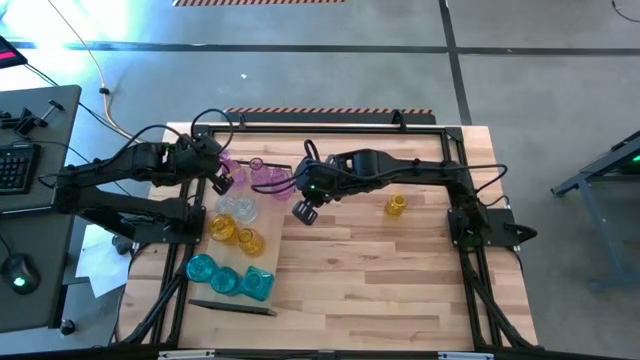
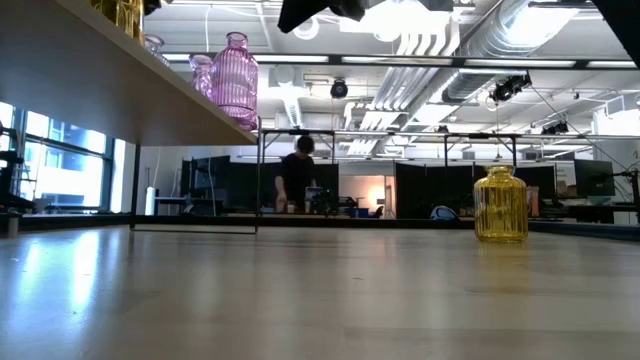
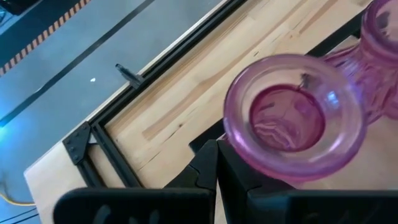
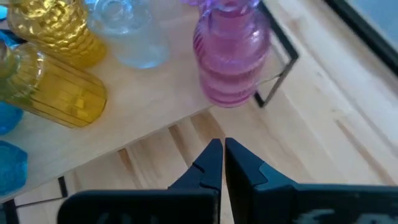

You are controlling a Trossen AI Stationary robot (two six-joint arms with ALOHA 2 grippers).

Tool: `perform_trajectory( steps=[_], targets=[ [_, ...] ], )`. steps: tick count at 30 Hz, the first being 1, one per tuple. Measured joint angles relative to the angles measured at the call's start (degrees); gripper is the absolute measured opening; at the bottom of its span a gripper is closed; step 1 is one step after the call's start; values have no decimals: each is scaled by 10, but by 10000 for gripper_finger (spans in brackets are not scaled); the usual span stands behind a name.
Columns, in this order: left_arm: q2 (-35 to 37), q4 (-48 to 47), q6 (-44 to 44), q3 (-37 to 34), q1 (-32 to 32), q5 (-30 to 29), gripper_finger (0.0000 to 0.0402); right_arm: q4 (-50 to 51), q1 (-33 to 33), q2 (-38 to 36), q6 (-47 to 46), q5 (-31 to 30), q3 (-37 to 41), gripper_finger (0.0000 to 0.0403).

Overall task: Sort vases onto shelf
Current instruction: Adjust the violet flower vase on the shelf

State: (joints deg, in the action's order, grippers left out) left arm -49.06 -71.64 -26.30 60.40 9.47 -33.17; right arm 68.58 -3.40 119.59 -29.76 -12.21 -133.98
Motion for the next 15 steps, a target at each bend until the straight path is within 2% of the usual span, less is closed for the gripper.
perform_trajectory(
  steps=[15],
  targets=[
    [0, 14, 5, 0, 0, 19, 0, -149, 21, 1, -3, 76, 118, 0]
  ],
)
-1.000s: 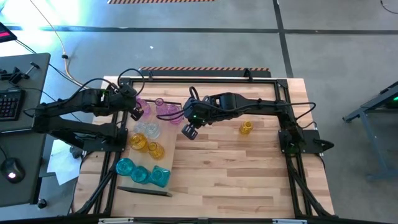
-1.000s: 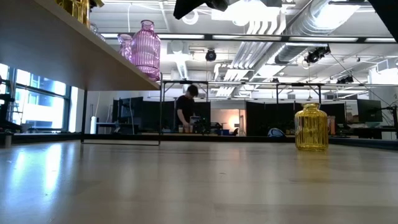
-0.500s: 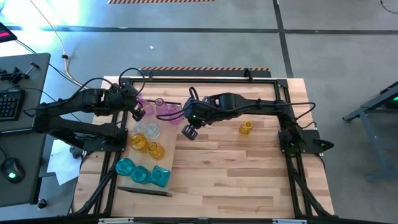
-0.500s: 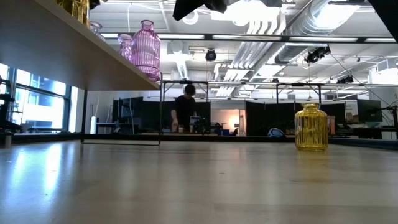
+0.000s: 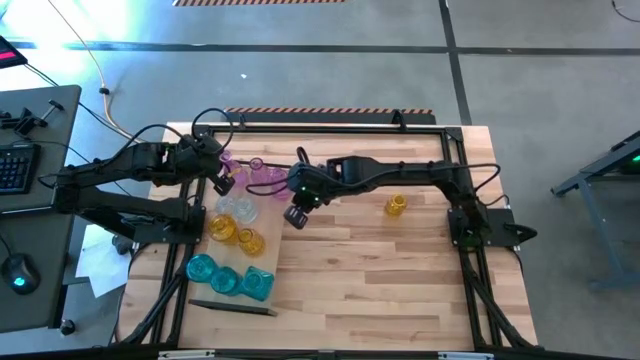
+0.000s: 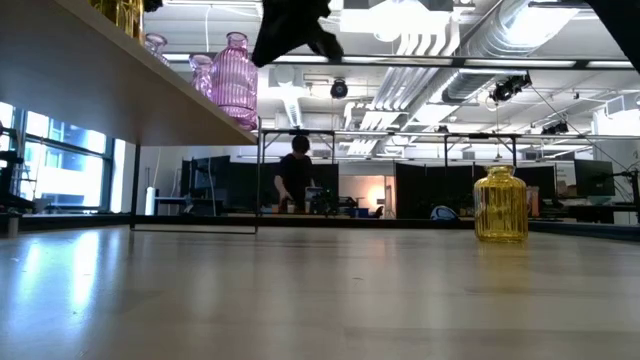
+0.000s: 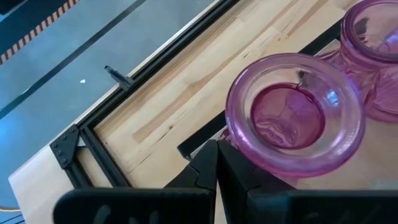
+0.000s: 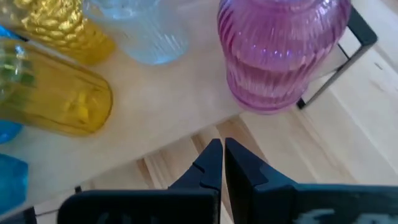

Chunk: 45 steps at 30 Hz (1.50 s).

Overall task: Sort vases onto shelf
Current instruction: Adjust the violet flower vase on the shelf

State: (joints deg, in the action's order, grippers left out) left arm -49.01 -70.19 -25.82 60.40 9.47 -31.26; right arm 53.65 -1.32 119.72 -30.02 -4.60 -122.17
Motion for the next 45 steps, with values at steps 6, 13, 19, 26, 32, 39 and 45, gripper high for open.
perform_trajectory(
  steps=[6, 13, 19, 26, 32, 39, 45],
  targets=[
    [0, 3, -5, 0, 0, 7, 0, -36, 10, -1, 3, 6, 36, 0],
    [0, 3, -5, 0, 0, 7, 0, -79, 28, -1, 10, 14, 64, 0],
    [0, 3, -5, 0, 0, 7, 0, -102, 37, -1, 20, 15, 66, 0],
    [0, 3, -5, 0, 0, 7, 0, -109, 46, -1, 31, 18, 66, 0],
    [0, 3, -5, 0, 0, 5, 0, -116, 56, -1, 35, 18, 66, 0],
    [0, 3, -7, 0, 0, 5, 0, -116, 62, -1, 43, 16, 66, 0],
    [0, 3, -10, 0, 0, 5, 0, -118, 63, -1, 46, 12, 66, 0]
  ],
)
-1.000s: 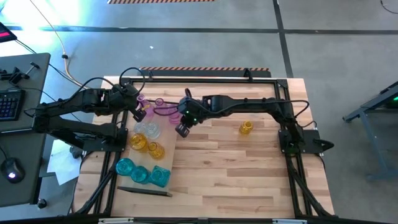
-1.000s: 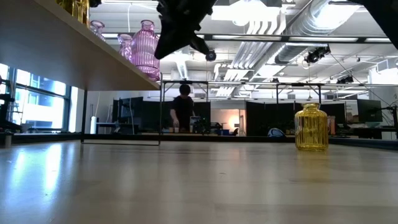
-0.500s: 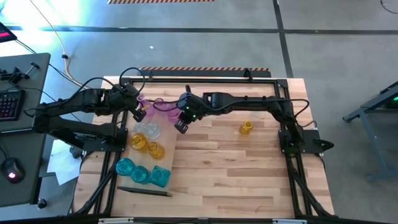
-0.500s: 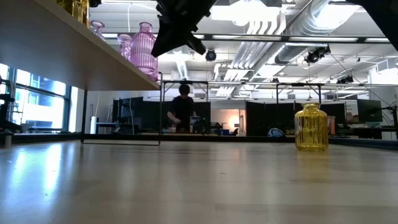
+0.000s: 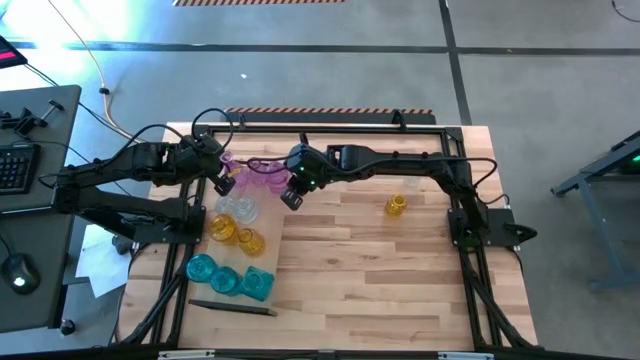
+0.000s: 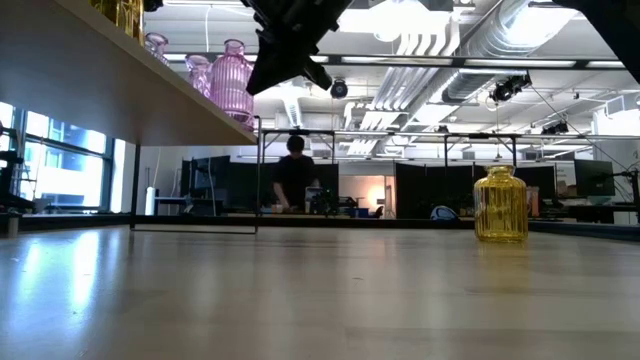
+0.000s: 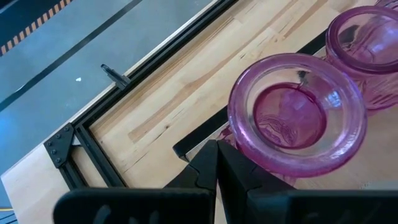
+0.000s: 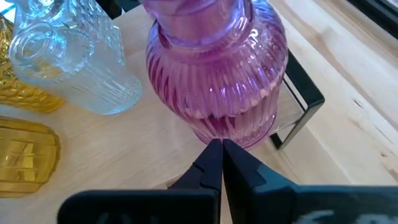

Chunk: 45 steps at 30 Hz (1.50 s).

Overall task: Sort vases onto shelf
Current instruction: Adjust the violet flower vase on the shelf, then adjust the blue flower vase on the shelf

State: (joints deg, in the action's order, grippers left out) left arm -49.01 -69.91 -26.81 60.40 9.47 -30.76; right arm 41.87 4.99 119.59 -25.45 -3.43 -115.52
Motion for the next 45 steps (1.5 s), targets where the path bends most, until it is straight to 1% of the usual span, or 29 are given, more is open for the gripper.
perform_trajectory(
  steps=[2, 19, 23, 27, 30, 35, 39, 42, 45],
  targets=[
    [0, 0, 0, 0, 0, 0, 0, -1, 1, 0, 2, -9, 0, 0],
    [0, 0, 0, 0, 0, -12, 0, -6, 1, 0, 0, -10, 0, 0],
    [4, 0, 0, 0, 0, -15, 0, -3, -5, 0, -3, -21, -1, 0],
    [17, -1, -1, 0, 0, -15, 0, 32, -9, 0, -15, -22, -18, 0],
    [32, -1, -1, 0, 0, -12, 0, 87, -16, 1, -15, -36, -46, 0],
    [57, -1, 16, 19, -1, 25, 0, 181, -31, 0, -12, -81, -131, 0],
    [78, 5, 34, 37, -7, 71, 0, 227, -46, 0, -32, -85, -195, 0],
    [96, 16, 34, 40, -16, 96, 0, 218, -65, -10, -73, -106, -184, 0],
    [113, 27, 34, 40, -27, 121, 0, 207, -97, -12, -143, -138, -164, 0]
  ],
)
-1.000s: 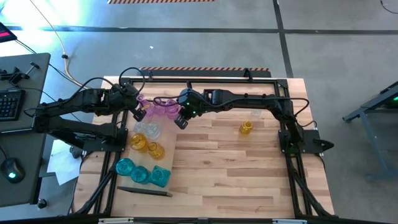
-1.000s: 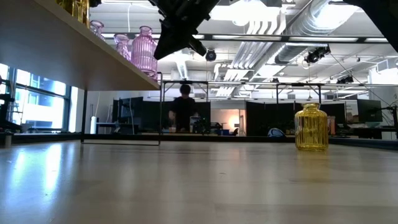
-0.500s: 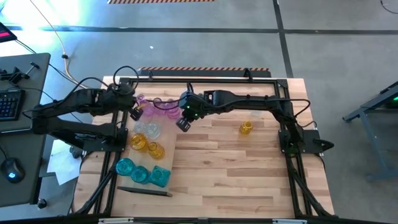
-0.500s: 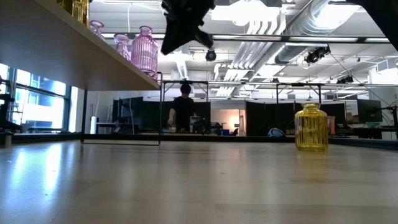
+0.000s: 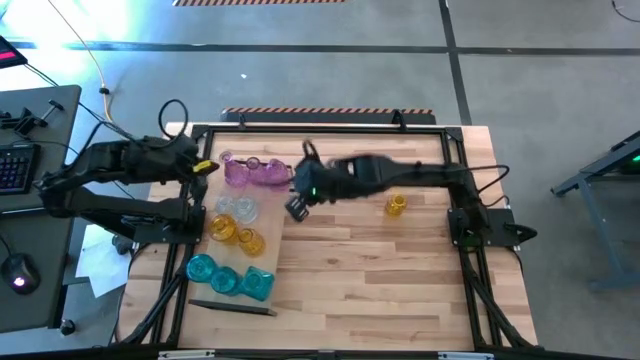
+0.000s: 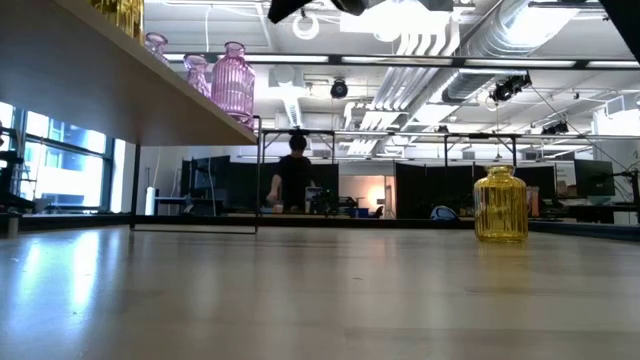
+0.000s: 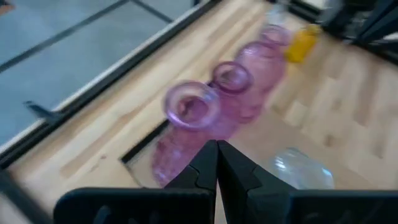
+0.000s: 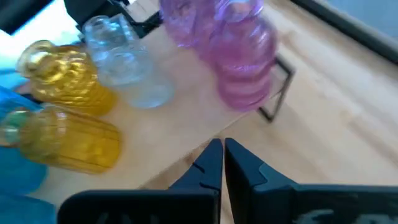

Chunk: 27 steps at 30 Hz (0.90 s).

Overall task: Sort vases onto shelf
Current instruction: Adjust the blue flower vase on the shelf

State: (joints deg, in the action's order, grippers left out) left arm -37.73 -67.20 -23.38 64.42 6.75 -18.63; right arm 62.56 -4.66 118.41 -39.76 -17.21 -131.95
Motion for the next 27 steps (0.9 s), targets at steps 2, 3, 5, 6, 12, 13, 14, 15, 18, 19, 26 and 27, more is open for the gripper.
perform_trajectory(
  steps=[2, 3, 5, 6, 12, 13, 14, 15, 18, 19, 26, 27],
  targets=[
    [12, -1, 3, 0, -8, 20, 0, -20, -26, 0, -54, -28, 17, 0],
    [18, -1, 6, 0, -12, 29, 0, -45, -39, 0, -83, -42, 29, 0],
    [32, -1, 10, 0, -19, 46, 0, -89, -67, 0, -145, -71, 51, 0],
    [38, 1, 10, 0, -22, 55, 0, -113, -80, 0, -175, -85, 63, 0],
    [73, 9, 6, 0, -36, 93, 0, -272, -143, 1, -318, -138, 156, 0],
    [78, 9, 12, 0, -37, 96, 0, -289, -153, 1, -340, -149, 170, 0],
    [83, 9, 17, 0, -38, 97, 0, -297, -164, 1, -360, -161, 180, 0],
    [88, 9, 22, 0, -39, 101, 0, -297, -174, 1, -380, -175, 187, 0],
    [103, 9, 30, 0, -39, 116, 0, -272, -209, 1, -449, -233, 198, 0],
    [108, 8, 30, 0, -39, 124, 0, -262, -219, 1, -474, -249, 200, 0],
    [134, 8, 36, 0, -39, 141, 0, -308, -256, 40, -518, -289, 171, 0],
    [136, 8, 39, 0, -39, 141, 0, -308, -256, 52, -518, -289, 160, 0]
  ],
)
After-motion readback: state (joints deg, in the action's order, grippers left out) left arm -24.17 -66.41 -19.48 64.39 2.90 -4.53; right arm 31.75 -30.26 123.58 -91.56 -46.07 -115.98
